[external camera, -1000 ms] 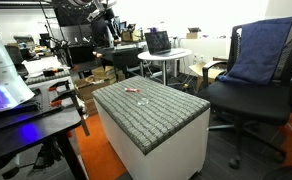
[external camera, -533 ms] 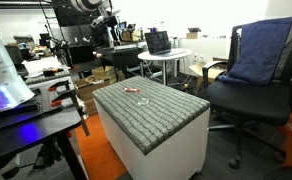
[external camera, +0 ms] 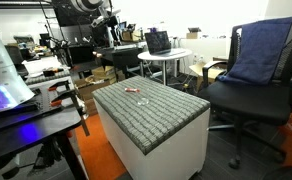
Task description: Pick the marker and put it in the cup
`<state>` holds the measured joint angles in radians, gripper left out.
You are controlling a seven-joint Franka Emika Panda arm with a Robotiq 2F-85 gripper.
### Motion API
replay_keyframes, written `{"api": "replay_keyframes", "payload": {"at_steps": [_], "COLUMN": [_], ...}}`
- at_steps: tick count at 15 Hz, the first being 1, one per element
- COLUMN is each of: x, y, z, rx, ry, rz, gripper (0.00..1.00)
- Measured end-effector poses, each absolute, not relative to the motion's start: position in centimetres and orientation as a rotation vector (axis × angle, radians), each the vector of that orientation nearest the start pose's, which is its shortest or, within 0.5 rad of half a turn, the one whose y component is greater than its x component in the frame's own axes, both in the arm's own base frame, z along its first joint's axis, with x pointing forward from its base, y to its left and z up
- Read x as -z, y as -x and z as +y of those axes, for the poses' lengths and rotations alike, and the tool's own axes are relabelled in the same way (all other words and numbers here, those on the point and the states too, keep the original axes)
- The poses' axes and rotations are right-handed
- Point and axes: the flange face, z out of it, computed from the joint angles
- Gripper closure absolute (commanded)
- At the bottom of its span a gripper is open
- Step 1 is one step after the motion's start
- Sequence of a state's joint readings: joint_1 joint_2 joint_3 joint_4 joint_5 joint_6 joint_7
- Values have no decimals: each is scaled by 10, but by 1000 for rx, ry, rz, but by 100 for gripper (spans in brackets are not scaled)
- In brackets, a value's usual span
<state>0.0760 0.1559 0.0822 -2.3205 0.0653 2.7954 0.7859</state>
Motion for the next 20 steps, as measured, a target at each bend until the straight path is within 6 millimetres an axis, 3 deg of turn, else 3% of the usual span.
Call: {"api": "replay_keyframes", "payload": {"at_steps": [6,20], "x": [-281,-172], "y": [-549,-586], "z": [72,63], "rx": [311,116], "ry": [2744,2734], "rz": [1042,1175], "gripper": [0,0]}}
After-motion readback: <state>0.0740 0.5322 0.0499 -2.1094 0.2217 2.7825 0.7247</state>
